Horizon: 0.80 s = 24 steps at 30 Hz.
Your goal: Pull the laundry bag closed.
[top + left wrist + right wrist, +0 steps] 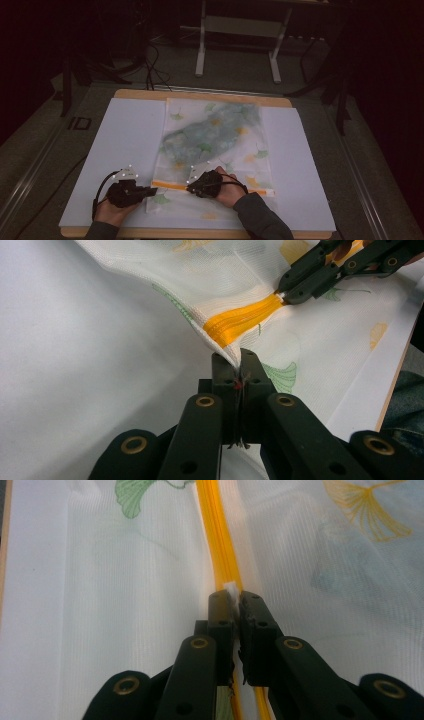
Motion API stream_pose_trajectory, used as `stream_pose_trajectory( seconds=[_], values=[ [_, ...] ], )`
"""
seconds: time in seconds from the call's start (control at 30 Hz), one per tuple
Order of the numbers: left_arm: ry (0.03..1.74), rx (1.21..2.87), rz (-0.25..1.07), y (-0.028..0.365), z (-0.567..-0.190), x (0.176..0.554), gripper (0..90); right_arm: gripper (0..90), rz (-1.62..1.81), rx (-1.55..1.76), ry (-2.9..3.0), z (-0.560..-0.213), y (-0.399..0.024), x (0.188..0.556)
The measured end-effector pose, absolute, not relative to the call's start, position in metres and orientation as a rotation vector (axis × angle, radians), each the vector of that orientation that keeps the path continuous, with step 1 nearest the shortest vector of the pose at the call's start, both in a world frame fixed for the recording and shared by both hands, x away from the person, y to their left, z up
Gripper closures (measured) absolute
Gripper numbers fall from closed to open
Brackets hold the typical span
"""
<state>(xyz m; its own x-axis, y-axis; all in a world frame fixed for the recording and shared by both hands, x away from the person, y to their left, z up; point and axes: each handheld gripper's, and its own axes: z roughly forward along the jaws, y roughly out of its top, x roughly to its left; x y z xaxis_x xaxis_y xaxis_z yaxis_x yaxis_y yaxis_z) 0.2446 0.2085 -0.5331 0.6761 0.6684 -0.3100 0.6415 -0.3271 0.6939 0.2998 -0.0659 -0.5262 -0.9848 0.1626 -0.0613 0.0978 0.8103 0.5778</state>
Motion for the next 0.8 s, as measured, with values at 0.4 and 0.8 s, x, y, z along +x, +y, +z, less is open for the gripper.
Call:
stream_pose_trajectory(
  seconds=[0.4,0.8],
  values=[
    [1.011,2.038,0.04,0.21,-0.533,0.244,88.7,85.2,0.9,0.215,2.891,-0.525,-0.075,0.3],
    [1.012,2.037,0.038,0.21,-0.533,0.244,88.6,85.4,0.868,0.212,2.894,-0.524,-0.081,0.298]
  ],
)
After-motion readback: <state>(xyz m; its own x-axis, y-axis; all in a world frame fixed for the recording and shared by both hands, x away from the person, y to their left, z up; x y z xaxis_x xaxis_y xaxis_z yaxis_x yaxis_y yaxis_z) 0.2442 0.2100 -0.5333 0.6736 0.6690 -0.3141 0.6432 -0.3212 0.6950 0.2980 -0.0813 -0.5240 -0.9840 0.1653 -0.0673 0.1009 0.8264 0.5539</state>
